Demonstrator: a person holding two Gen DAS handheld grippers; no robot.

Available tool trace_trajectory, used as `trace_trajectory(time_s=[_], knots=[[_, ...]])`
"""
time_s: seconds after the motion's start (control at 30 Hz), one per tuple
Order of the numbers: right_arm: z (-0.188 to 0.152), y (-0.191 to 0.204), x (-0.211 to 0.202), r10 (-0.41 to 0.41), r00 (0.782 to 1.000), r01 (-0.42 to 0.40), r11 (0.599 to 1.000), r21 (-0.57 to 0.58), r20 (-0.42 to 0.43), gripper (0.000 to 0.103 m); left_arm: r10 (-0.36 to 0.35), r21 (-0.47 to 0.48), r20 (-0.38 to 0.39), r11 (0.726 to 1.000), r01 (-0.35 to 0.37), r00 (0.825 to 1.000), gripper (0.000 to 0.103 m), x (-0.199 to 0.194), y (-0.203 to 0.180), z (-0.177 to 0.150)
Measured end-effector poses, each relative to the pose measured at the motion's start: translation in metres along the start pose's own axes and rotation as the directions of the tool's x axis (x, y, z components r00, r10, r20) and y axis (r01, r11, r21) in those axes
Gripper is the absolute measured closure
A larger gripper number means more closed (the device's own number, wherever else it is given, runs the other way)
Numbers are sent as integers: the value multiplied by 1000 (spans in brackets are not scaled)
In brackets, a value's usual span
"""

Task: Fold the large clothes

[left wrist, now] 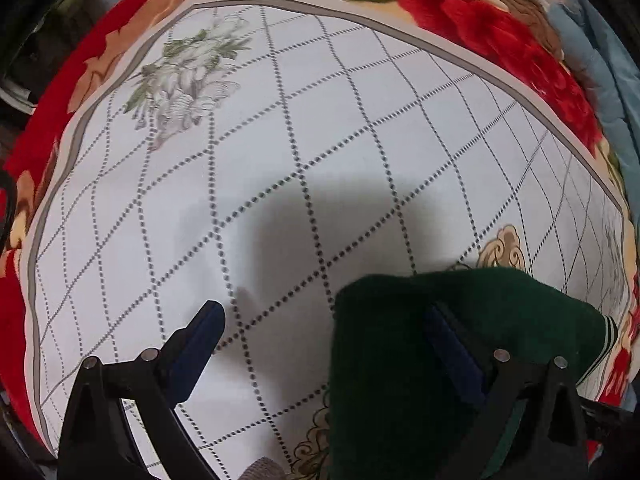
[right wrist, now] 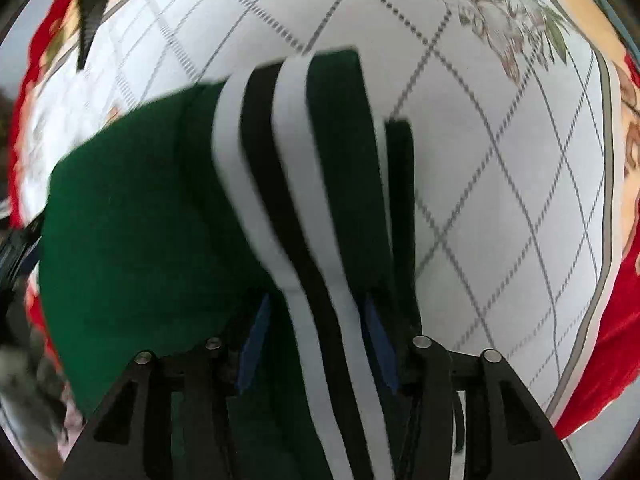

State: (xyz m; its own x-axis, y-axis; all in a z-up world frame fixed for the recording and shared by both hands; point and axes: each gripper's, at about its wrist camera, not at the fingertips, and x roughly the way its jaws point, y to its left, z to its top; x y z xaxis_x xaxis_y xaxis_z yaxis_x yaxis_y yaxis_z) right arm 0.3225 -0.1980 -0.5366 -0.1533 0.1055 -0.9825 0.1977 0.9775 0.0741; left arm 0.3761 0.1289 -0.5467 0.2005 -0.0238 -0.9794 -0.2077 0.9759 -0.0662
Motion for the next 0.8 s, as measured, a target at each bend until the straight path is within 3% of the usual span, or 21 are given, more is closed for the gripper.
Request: trace_trajectory(time_s=[0.1, 0.2, 0.27, 0.37, 0.4, 0.47, 0.57, 0.67, 0.73, 0.8], knots=[[0, -3, -9, 37, 998, -35, 999, 32, -43, 43, 41, 34, 40, 999, -43, 998, 2, -37, 4, -12], [-26, -12, -55, 98, 995, -98, 995, -13, 16, 41, -39, 55, 109, 998, 33, 993, 2, -99, 14, -53], [-53, -15, -79, 116, 992, -114, 992, -50, 43, 41, -40, 95, 111, 995, 30, 993, 2, -118, 13, -87], [-90, -21, -85, 157, 988, -156, 986, -62, 7, 41, 23, 157, 64, 987, -33, 998, 2, -116, 7, -142], [-100, -17, -79, 161, 987, -162, 985, -66, -15, 41, 79, 179, 33, 980, -84, 996, 2, -103, 6, -161], [-122, -11, -50, 120, 991, -125, 987, -100, -59, 41, 100, 181, 5, 978, -99, 995, 0, -75, 6, -186], [-135, 0, 1, 6, 997, -15, 992, -124, -79, 44, 71, 171, -24, 983, -66, 997, 0, -47, 12, -193], [-131, 8, 33, -39, 996, 32, 995, -90, -84, 38, 68, 165, -29, 984, -62, 997, 0, -54, 7, -186], [-131, 6, 27, -39, 994, 32, 997, -73, -105, 35, 81, 184, -2, 980, -79, 997, 0, -70, 2, -183], [-138, 9, 12, 28, 994, -36, 997, -73, -103, 35, 40, 166, 36, 985, -46, 999, 0, -92, 3, -177]])
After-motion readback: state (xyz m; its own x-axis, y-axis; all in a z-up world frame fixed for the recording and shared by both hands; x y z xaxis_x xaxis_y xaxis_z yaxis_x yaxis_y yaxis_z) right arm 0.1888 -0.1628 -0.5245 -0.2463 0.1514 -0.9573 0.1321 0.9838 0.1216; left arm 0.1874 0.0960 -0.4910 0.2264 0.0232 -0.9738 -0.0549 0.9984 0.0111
